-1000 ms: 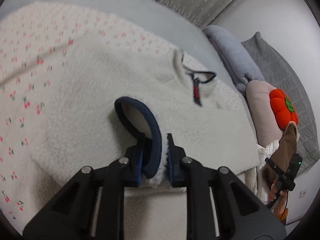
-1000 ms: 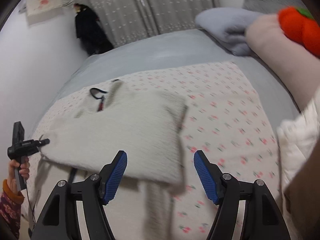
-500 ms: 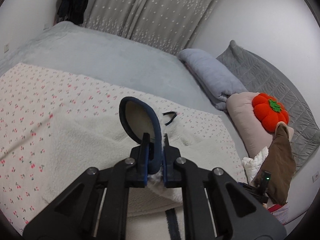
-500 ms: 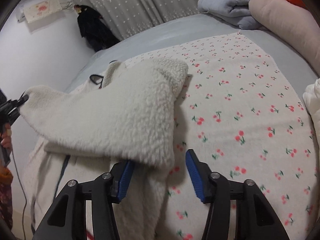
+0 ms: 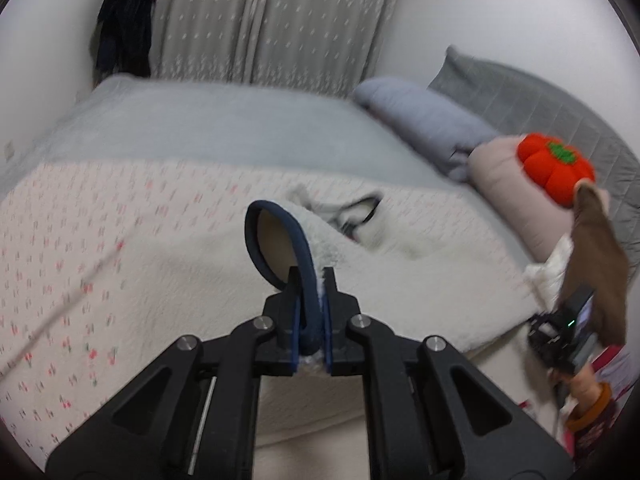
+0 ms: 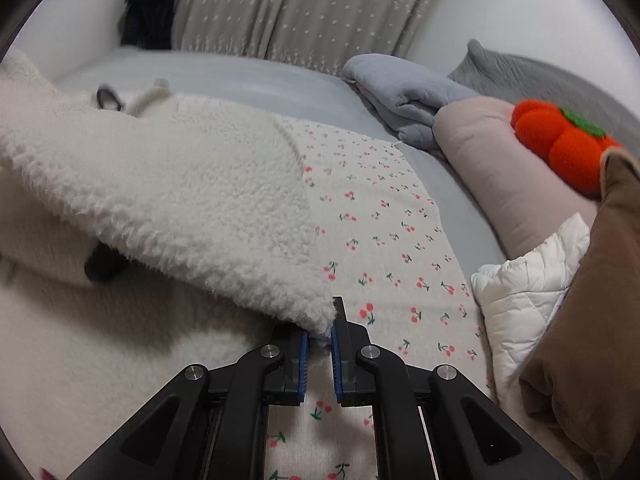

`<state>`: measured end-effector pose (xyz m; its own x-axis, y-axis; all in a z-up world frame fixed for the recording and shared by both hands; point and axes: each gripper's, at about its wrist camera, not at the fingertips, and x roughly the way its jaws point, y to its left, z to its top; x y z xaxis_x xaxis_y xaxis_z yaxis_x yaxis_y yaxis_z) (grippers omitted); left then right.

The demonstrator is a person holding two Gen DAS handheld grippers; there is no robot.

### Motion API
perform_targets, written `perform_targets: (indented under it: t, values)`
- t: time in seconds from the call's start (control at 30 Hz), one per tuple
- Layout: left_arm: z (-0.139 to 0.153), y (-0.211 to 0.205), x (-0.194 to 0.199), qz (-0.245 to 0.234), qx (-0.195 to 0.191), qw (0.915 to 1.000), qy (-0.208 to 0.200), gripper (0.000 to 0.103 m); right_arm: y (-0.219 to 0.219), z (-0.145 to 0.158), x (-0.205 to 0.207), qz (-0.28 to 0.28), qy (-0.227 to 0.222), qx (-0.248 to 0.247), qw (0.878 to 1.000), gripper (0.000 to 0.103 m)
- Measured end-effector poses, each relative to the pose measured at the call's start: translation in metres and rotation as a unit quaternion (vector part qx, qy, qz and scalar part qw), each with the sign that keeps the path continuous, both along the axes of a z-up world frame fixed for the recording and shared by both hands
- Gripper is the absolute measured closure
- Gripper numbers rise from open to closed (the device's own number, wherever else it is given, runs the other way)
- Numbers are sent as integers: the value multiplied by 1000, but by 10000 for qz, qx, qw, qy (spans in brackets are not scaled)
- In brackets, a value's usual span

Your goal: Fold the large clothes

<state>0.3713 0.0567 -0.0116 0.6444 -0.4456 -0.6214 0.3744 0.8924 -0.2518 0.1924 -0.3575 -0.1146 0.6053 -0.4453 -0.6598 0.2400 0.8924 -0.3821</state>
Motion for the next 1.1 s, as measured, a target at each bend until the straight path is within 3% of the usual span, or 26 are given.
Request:
perform_targets:
  t: [0.1, 0.13, 0.17, 0.27, 0.33, 0.4, 0.47, 0.57, 0.63, 0.7, 0.73, 0.77, 0.83, 0.97, 1.03, 1.1]
  values:
    - [-74, 21, 9, 214, 389, 9968, 666, 97, 1, -10, 1, 109, 203, -177, 9996, 95]
    - [-96, 29, 9, 229, 309, 9951, 909, 96, 0, -10, 1, 184, 261, -136, 9994, 95]
    - [-105, 39, 4, 245, -24, 9960, 858, 96, 0, -8, 1, 308, 285, -54, 9991, 94]
    - [-97, 50, -1, 256, -479, 9938, 972, 92, -6, 8, -16, 858, 318, 453, 9948, 87]
    - [-88, 52, -2, 112, -520, 9935, 1002, 90, -22, 23, -31, 1110, 349, 1284, 9849, 77]
    - [-75, 56, -3, -2, -681, 9928, 990, 78, -45, 42, -46, 1201, 124, 2112, 9699, 64]
    - [-63, 60, 2, -13, -952, 9907, 969, 45, -67, 59, -49, 1264, -222, 2809, 9511, 49]
    - [-61, 56, 21, 113, -1074, 9878, 1124, 42, -99, 72, -18, 1121, -521, 3722, 9199, 39]
    - [-74, 50, 34, 274, -938, 9847, 1440, 42, -115, 68, 20, 942, -528, 4029, 9089, 38]
    - [-87, 40, 40, 404, -650, 9840, 1611, 58, -131, 51, 63, 652, -389, 4434, 8931, 38]
    - [-89, 35, 41, 396, -563, 9851, 1579, 85, -137, 42, 79, 541, -326, 4658, 8826, 38]
    - [-88, 30, 40, 375, -539, 9863, 1516, 94, -143, 33, 92, 393, -298, 4887, 8711, 39]
    - [-71, 24, 31, 261, -645, 9912, 1128, 98, -152, 15, 117, 131, -296, 5277, 8488, 38]
    - [-18, 26, 5, 41, -864, 9962, -29, 98, -155, -1, 146, -38, -256, 5509, 8342, 38]
    - [-18, 32, 12, 188, -641, 9977, -82, 98, -152, -12, 160, -114, -52, 5549, 8318, 38]
    - [-37, 42, 27, 489, -381, 9979, 198, 98, -148, -20, 168, -177, 2, 5569, 8304, 38]
